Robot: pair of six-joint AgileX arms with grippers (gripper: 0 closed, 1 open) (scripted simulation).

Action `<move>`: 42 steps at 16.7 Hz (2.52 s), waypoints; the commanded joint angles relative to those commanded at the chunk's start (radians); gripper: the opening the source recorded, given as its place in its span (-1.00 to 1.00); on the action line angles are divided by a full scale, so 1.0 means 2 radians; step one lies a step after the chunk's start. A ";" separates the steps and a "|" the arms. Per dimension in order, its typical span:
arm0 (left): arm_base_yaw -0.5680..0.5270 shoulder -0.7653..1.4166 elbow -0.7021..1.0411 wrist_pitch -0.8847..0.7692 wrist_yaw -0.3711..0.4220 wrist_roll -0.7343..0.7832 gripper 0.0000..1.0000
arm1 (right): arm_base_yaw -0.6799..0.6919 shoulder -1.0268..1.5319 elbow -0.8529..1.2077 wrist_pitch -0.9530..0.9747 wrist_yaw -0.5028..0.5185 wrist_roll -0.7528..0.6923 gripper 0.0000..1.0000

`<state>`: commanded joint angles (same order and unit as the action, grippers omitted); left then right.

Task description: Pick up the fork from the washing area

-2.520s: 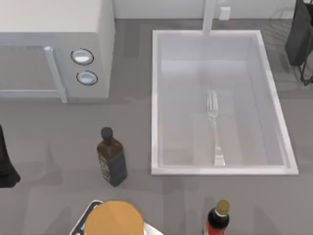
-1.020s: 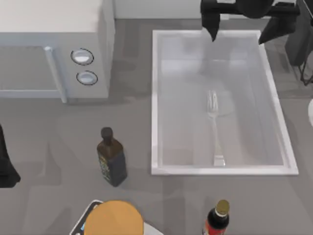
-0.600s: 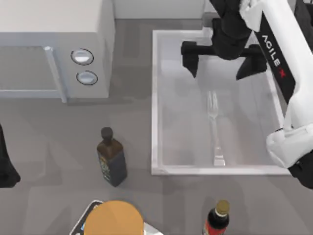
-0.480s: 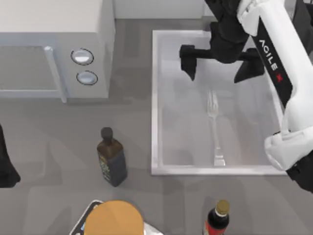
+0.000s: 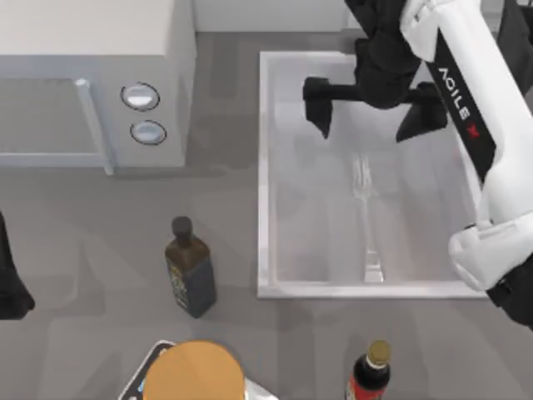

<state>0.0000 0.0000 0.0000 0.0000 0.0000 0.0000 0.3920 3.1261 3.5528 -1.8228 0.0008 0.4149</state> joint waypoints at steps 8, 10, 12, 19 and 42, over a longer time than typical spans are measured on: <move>0.000 0.000 0.000 0.000 0.000 0.000 1.00 | 0.000 -0.070 -0.231 0.141 0.001 0.000 1.00; 0.000 0.000 0.000 0.000 0.000 0.000 1.00 | -0.001 -0.097 -0.330 0.195 0.002 0.000 1.00; 0.000 0.000 0.000 0.000 0.000 0.000 1.00 | -0.001 -0.124 -0.432 0.251 0.002 0.000 1.00; 0.000 0.000 0.000 0.000 0.000 0.000 1.00 | 0.000 -0.203 -0.718 0.421 0.004 0.001 1.00; 0.000 0.000 0.000 0.000 0.000 0.000 1.00 | 0.000 -0.223 -0.775 0.465 0.004 0.001 -1.00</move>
<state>0.0000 0.0000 0.0000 0.0000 0.0000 0.0000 0.3922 2.6801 2.0026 -0.8932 0.0088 0.4165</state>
